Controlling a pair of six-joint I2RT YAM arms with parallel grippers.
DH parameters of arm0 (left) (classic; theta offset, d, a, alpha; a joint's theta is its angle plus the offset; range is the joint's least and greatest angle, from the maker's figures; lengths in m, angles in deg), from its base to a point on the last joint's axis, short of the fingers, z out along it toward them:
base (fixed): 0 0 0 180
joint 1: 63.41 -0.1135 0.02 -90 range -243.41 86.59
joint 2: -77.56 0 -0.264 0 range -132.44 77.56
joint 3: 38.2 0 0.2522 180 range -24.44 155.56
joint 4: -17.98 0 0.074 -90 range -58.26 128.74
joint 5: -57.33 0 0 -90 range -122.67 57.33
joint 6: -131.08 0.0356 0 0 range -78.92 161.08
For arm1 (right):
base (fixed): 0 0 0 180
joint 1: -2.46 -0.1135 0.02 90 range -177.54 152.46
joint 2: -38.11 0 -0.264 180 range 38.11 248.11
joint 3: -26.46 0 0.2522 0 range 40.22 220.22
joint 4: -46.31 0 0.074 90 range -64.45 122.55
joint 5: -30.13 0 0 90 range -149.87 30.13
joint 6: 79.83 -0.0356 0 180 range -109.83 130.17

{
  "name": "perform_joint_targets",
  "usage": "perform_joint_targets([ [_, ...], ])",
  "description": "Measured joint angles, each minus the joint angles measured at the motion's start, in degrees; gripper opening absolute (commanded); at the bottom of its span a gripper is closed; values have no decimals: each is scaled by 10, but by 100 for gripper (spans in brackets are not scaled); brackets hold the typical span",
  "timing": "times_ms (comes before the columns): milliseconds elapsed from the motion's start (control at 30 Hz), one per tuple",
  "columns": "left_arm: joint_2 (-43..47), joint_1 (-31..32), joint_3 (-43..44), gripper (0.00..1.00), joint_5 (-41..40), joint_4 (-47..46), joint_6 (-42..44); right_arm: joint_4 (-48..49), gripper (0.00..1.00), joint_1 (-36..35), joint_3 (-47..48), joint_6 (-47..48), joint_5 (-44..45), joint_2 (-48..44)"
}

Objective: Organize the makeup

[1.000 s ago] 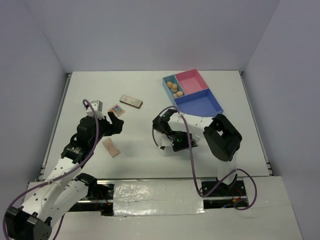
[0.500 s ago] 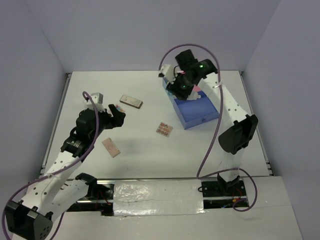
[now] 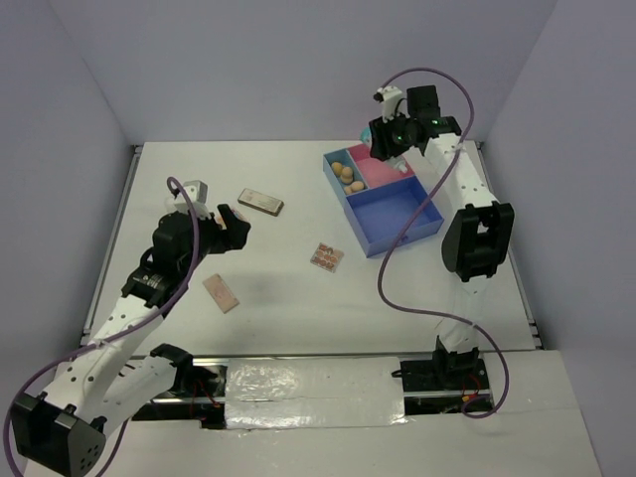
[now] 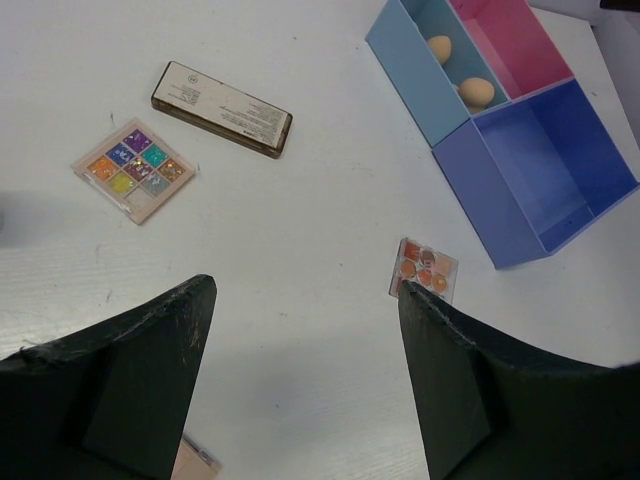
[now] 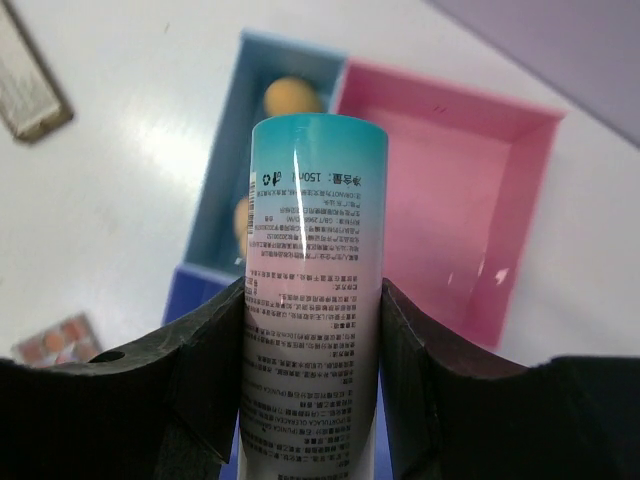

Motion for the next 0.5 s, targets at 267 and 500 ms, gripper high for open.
perform_joint_targets([
  [267,0,0,0,86,-12,10,-15,128,11,49,2,-6,-65,78],
  [500,-7,0,9,86,-22,22,-18,161,15,41,30,47,-95,154],
])
